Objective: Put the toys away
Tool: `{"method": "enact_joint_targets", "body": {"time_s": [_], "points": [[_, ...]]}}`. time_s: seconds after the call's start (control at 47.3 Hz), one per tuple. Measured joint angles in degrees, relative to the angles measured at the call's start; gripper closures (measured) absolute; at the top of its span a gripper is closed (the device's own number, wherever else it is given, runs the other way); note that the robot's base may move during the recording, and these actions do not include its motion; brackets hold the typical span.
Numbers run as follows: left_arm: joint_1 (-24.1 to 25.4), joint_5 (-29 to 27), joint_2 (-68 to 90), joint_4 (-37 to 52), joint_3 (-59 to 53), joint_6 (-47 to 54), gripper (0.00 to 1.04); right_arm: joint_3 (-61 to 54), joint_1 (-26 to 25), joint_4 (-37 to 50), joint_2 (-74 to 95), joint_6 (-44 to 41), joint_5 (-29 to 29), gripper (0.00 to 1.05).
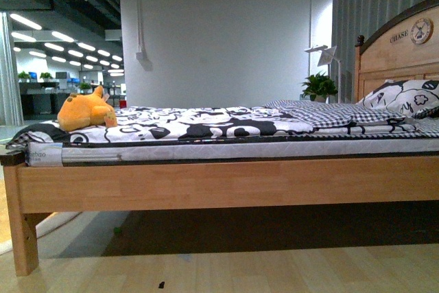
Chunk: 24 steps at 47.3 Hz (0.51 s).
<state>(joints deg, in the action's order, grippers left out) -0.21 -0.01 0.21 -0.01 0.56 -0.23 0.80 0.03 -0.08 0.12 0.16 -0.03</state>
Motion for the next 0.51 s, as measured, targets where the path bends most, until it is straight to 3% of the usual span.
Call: {"method": "enact_joint_targets", "body": {"time_s": [0.507], "points": [[0.0, 0.0, 0.0, 0.0, 0.0, 0.0, 0.06, 0.0, 0.0, 0.0, 0.0, 0.0, 0.0, 0.06]]}}
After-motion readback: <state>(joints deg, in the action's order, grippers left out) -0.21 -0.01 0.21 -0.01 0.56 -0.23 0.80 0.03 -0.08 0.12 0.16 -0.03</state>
